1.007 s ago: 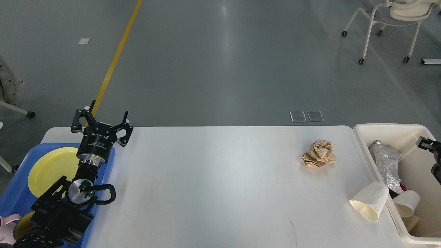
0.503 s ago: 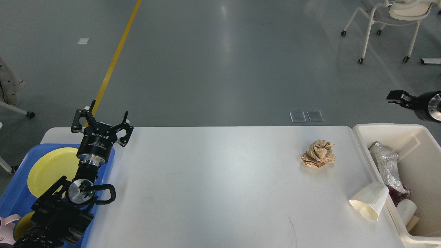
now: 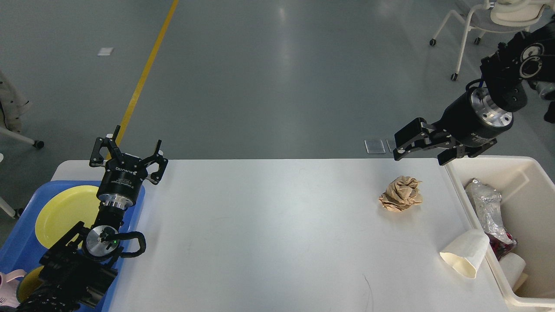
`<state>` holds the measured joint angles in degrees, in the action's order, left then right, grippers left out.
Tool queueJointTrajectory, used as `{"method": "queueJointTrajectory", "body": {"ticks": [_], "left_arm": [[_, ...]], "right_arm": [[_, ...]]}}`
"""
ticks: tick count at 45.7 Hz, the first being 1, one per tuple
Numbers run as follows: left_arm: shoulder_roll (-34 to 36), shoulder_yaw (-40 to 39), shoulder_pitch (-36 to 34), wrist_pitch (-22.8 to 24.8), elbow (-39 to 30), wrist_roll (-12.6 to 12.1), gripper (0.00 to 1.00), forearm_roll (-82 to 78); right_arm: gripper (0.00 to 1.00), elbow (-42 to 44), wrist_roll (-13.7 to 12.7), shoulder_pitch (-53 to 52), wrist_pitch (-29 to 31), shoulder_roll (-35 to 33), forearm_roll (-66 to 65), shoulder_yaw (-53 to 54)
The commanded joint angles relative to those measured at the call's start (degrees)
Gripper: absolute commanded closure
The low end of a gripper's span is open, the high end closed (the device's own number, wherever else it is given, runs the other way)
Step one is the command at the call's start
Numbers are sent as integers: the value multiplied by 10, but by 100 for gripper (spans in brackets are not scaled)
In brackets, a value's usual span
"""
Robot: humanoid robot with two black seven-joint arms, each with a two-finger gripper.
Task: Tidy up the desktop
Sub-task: 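Swing the right gripper back over the crumpled brown paper, then lower the right gripper and grasp the crumpled brown paper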
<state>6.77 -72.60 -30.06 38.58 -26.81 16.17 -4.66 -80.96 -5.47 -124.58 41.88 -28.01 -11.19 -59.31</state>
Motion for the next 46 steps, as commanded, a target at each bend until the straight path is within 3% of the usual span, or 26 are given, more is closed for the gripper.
{"method": "queueJointTrajectory", "body": {"ticks": [1,13,24,28,46], "left_arm": [[0,0,0,0,0,0,3,0],[1,0,0,0,0,0,3,0],[1,0,0,0,0,0,3,0],[1,0,0,0,0,-1,3,0],[1,0,0,0,0,0,3,0]], "right_arm": [[0,-45,-1,-44,-14,56,108,-64],[0,-49,-1,-8,-80,41,103,-83],[0,39,-1,169,-272,36,118,-100],[0,80,-1,237,-302,31,120,-87],[0,214,0,483,-502,37,187,114]]}}
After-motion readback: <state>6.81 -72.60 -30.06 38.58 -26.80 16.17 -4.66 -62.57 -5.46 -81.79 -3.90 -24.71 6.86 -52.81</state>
